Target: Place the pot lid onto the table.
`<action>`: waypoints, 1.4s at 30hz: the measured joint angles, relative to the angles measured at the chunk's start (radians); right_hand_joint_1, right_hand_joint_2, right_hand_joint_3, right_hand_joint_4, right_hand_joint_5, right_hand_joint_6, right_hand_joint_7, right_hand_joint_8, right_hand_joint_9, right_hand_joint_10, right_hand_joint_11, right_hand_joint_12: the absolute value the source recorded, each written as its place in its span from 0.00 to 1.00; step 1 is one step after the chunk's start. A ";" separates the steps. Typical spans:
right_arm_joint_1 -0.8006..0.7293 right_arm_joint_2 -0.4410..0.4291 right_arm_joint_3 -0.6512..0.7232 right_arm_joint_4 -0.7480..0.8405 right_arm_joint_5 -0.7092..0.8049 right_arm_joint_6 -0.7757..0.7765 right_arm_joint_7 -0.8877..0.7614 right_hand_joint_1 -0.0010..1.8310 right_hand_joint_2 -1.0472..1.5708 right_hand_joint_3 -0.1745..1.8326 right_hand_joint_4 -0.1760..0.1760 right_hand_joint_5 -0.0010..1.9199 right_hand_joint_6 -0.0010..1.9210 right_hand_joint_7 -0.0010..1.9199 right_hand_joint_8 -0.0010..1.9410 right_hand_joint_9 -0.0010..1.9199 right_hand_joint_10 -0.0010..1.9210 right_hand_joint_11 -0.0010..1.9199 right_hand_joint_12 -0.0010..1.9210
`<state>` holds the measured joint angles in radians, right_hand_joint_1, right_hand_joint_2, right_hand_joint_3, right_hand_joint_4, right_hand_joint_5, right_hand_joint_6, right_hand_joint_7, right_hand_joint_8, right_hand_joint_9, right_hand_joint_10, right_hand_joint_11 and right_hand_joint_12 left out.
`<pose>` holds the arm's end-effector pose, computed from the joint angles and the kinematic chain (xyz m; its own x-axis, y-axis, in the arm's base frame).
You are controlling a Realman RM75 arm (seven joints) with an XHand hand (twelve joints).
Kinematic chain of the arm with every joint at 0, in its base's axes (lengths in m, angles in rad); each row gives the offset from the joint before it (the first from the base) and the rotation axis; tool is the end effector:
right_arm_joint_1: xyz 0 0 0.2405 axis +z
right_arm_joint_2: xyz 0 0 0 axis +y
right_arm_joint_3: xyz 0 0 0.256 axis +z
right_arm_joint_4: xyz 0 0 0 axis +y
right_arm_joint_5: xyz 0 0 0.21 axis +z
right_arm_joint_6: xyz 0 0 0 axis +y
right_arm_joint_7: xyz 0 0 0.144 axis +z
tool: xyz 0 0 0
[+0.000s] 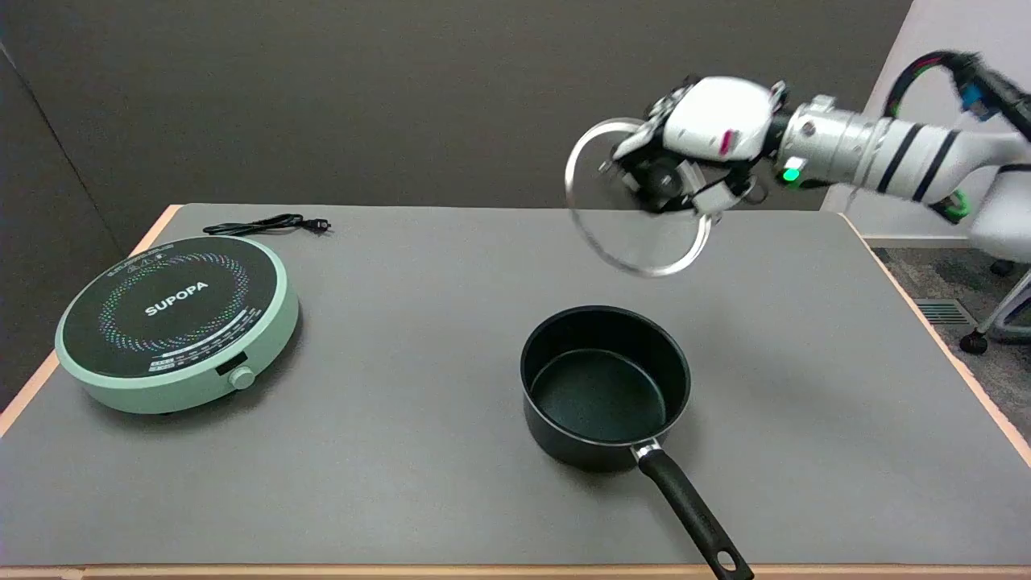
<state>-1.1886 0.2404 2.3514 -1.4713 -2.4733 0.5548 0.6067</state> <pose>-0.0729 -0.3712 0.3993 0.9465 0.0896 -0.3100 0.3097 -0.5215 0.7950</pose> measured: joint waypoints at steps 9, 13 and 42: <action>0.001 -0.082 0.097 0.099 0.000 -0.072 -0.003 0.75 0.71 0.42 1.00 0.29 0.76 0.48 0.67 0.43 0.77 0.35 0.76; -0.007 -0.115 0.130 0.132 0.000 -0.102 -0.004 0.75 0.72 0.41 1.00 0.29 0.76 0.48 0.67 0.43 0.78 0.34 0.78; -0.007 -0.352 0.104 0.029 0.056 -0.528 -0.003 0.75 0.70 0.45 1.00 0.30 0.79 0.49 0.66 0.45 0.79 0.35 0.74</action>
<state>-1.1958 -0.1120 2.4556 -1.4426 -2.4176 0.0268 0.6040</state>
